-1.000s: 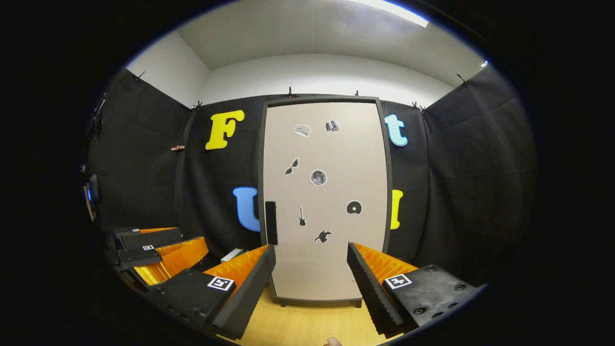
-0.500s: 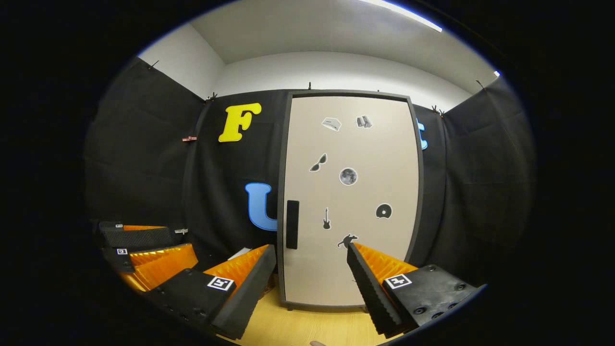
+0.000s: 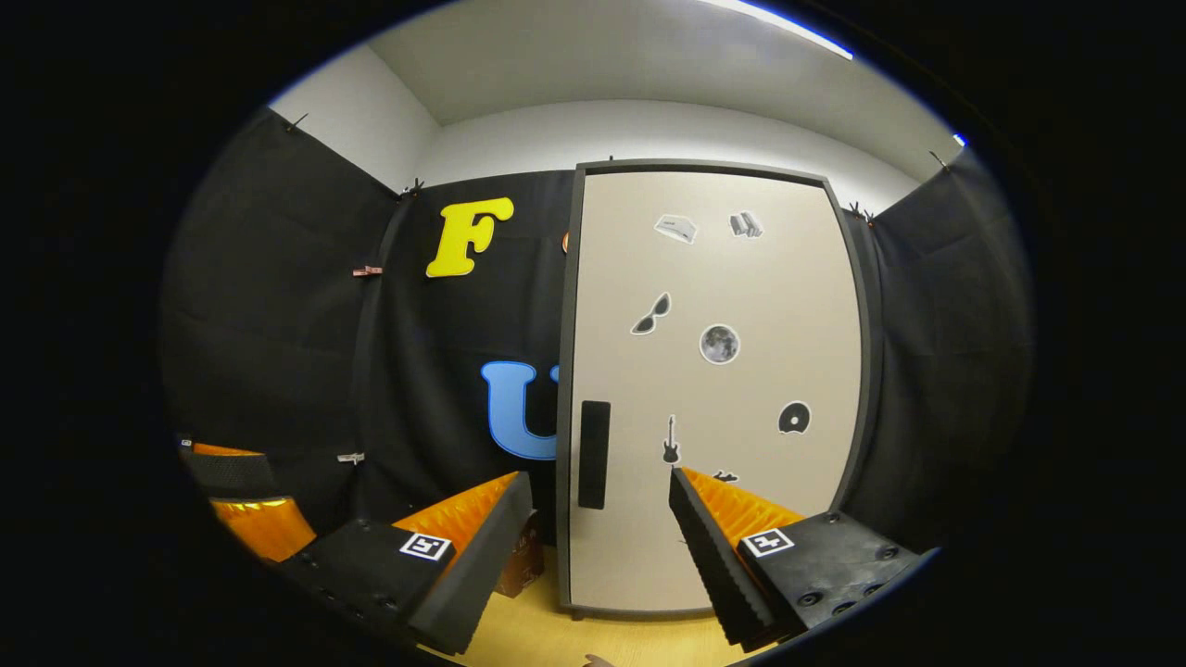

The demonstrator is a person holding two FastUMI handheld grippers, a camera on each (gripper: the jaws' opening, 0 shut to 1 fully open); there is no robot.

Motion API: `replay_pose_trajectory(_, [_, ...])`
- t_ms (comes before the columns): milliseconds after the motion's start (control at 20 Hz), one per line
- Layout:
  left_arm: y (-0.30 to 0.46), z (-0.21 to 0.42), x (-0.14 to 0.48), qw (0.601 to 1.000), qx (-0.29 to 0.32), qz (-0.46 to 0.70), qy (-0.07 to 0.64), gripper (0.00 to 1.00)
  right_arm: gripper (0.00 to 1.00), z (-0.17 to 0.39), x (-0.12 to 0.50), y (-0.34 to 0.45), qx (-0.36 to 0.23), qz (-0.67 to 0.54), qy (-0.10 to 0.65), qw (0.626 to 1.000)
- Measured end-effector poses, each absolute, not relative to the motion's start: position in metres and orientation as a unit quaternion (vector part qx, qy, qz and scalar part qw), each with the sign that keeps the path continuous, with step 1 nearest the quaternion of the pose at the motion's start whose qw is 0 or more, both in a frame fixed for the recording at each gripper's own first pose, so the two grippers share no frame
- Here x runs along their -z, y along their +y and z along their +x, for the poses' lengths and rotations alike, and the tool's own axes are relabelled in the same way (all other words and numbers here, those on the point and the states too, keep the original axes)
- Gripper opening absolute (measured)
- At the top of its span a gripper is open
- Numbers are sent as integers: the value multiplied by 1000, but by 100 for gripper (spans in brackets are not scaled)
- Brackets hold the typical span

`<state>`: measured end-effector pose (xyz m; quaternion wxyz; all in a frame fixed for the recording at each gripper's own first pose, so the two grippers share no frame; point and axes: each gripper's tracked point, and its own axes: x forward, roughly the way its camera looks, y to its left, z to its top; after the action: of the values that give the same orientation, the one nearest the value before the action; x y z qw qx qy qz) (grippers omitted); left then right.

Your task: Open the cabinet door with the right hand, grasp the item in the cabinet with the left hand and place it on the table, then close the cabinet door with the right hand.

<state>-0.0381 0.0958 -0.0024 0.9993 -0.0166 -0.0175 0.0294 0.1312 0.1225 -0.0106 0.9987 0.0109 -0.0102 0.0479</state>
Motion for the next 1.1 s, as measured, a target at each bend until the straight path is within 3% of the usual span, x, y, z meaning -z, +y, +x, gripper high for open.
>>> replay_pose_trajectory(1100, [128,-45,19,997,-70,-27,-1,94,94,274,56,131,-14,37,11,999])
